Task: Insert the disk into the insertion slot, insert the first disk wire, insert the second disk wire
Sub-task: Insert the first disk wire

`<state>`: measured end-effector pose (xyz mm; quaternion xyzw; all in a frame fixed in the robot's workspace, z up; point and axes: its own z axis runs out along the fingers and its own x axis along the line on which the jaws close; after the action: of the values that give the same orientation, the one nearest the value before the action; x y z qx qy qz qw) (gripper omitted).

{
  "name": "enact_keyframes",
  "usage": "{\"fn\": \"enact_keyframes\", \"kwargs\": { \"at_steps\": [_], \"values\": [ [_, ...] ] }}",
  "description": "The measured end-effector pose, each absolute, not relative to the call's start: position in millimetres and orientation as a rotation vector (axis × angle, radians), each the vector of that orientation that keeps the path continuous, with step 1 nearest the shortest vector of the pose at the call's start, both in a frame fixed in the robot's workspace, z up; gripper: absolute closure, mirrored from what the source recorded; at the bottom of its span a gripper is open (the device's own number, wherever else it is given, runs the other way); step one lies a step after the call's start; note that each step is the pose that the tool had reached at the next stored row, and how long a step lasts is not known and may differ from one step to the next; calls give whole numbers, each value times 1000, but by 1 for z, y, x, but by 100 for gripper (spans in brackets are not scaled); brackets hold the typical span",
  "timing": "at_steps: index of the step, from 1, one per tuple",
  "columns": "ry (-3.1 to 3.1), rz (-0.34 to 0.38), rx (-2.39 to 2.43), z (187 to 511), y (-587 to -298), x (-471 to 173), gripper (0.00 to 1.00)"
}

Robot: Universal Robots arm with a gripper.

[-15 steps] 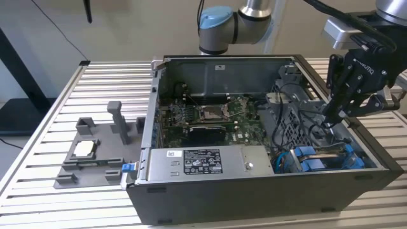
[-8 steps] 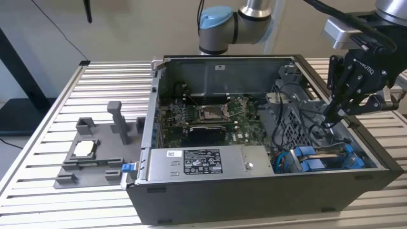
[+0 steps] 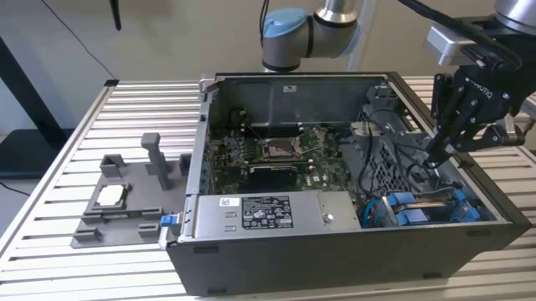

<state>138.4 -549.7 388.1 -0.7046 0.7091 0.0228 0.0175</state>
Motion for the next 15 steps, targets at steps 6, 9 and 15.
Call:
{"fn": "enact_keyframes", "kwargs": {
  "at_steps": [6,9,15],
  "values": [
    [2204,68,-2191,385,-550,139,81],
    [2205,67,-2191,383,-551,139,81],
    [2204,65,-2190,379,-555,139,81]
  ]
}}
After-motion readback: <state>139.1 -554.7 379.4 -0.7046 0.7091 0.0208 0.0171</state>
